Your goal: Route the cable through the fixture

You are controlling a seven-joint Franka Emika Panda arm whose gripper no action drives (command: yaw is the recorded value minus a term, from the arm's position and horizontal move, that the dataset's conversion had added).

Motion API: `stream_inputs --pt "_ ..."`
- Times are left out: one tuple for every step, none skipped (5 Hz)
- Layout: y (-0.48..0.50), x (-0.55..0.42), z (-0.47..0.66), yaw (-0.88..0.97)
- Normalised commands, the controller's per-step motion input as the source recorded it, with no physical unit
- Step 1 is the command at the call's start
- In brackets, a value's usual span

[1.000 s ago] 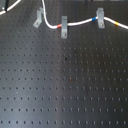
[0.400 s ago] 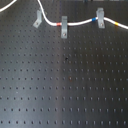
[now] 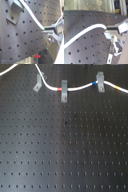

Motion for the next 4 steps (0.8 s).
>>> stream_inputs --pt "-0.052 0.055 0.54 0.13" --pt "-0.024 -0.122 0.26 0.15" --pt "0.077 -0.212 0.08 0.23" --pt "-0.230 -0.525 -0.03 0.09"
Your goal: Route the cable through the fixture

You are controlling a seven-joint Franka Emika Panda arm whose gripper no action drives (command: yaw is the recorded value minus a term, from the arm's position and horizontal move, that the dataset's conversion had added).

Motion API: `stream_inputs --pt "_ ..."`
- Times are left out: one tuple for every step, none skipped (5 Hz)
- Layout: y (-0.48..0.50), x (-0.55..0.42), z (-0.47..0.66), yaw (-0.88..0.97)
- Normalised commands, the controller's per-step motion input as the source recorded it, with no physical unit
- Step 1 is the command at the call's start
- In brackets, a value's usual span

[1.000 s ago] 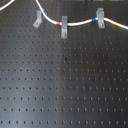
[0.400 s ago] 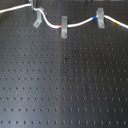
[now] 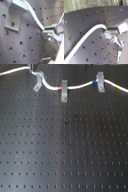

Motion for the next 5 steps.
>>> stream_inputs --pt "-0.022 0.017 0.00 0.07" --pt "-0.011 0.006 0.00 0.00" --pt "-0.072 0.161 0.00 0.00" --pt "-0.039 0.219 -0.02 0.03" --pt "-0.075 0.136 -0.02 0.12"
